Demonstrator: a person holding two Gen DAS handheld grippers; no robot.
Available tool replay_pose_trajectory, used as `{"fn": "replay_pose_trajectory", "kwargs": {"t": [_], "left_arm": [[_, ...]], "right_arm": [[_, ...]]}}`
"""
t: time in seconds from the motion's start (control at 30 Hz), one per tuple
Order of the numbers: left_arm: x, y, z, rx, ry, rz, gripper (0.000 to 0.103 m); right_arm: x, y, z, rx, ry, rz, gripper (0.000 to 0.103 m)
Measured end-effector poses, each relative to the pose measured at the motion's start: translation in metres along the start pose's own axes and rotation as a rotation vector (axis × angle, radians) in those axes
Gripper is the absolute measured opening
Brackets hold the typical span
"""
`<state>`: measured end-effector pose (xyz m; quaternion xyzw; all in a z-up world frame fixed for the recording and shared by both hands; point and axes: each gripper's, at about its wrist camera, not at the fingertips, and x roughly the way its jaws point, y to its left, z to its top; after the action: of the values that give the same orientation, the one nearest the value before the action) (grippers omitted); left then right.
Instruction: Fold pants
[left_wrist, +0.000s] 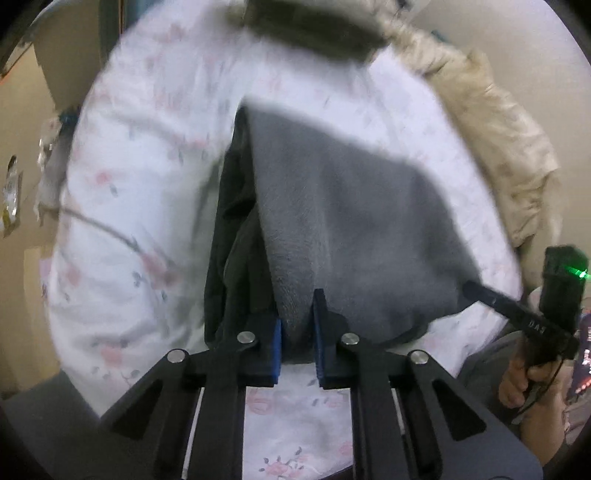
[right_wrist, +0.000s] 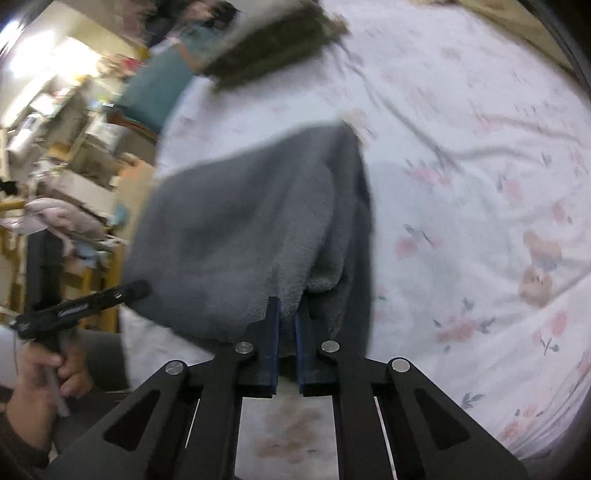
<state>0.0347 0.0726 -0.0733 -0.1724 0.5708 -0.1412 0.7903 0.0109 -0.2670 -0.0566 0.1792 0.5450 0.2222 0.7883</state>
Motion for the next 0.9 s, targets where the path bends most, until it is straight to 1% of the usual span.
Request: {"fn": "replay_pose_trajectory", "kwargs": {"t": [0.07,0.1,0.17,0.23,0.3,0.33,0.37,0.4,0.43,0.47,0.53,0.57,0.6,0.67,0.7,0.73,0.8,0.87,0.9], "left_arm": [[-0.020,-0.001,0.000,0.024,-0.042,-0.027,0.011],[-0.022,0.000,-0.002,0.036,-0.033,-0.018,0.011],[-0.012,0.007,-0.007,0.028,0.031,0.011,0.011],[0.013,0.015,-0.017,0.022,0.110,0.068,0.011],[0.040,0.021,-0.024,0.013,0.168,0.121,0.011],[0.049,0.020,-0.027,0.016,0.182,0.134,0.011],[0.058,0.017,-0.030,0.034,0.192,0.159,0.011],[0.066,0.010,-0.033,0.092,0.198,0.201,0.011],[0.070,0.006,-0.034,0.125,0.200,0.222,0.011],[0.072,0.006,-0.033,0.125,0.201,0.226,0.011],[0.073,0.009,-0.028,0.082,0.199,0.224,0.014],[0.071,0.009,-0.027,0.070,0.195,0.228,0.014],[0.066,0.007,-0.026,0.070,0.188,0.235,0.016],[0.057,-0.001,-0.026,0.117,0.171,0.271,0.027],[0.054,-0.004,-0.026,0.130,0.165,0.296,0.043],[0.049,-0.005,-0.025,0.136,0.158,0.312,0.050],[0.038,-0.004,-0.020,0.129,0.135,0.308,0.050],[0.025,-0.001,-0.008,0.107,0.105,0.284,0.050],[0.015,0.003,0.005,0.083,0.074,0.271,0.051]], "right_arm": [[-0.014,0.016,-0.005,-0.030,-0.014,0.020,0.006],[-0.018,0.022,-0.008,-0.035,-0.007,0.026,0.006],[-0.012,0.027,-0.012,-0.037,0.035,0.008,0.006],[0.011,0.023,-0.024,-0.049,0.122,-0.089,0.006],[0.041,0.014,-0.039,-0.043,0.210,-0.176,0.006],[0.058,0.009,-0.042,-0.044,0.252,-0.231,0.006],[0.067,0.007,-0.042,-0.042,0.262,-0.254,0.006],[0.074,0.006,-0.041,-0.045,0.269,-0.271,0.006],[0.080,0.006,-0.041,-0.050,0.278,-0.285,0.006],[0.082,0.004,-0.041,-0.045,0.285,-0.282,0.007],[0.079,-0.003,-0.038,0.004,0.283,-0.237,0.010],[0.074,-0.009,-0.036,0.050,0.278,-0.217,0.016],[0.069,-0.013,-0.034,0.088,0.274,-0.200,0.018],[0.057,-0.022,-0.028,0.149,0.265,-0.147,0.021],[0.051,-0.025,-0.025,0.166,0.256,-0.135,0.023],[0.042,-0.029,-0.020,0.179,0.238,-0.123,0.026],[0.023,-0.034,-0.003,0.175,0.176,-0.089,0.032],[0.007,-0.036,0.014,0.150,0.092,-0.100,0.048],[0.002,-0.037,0.021,0.144,0.054,-0.110,0.049]]}}
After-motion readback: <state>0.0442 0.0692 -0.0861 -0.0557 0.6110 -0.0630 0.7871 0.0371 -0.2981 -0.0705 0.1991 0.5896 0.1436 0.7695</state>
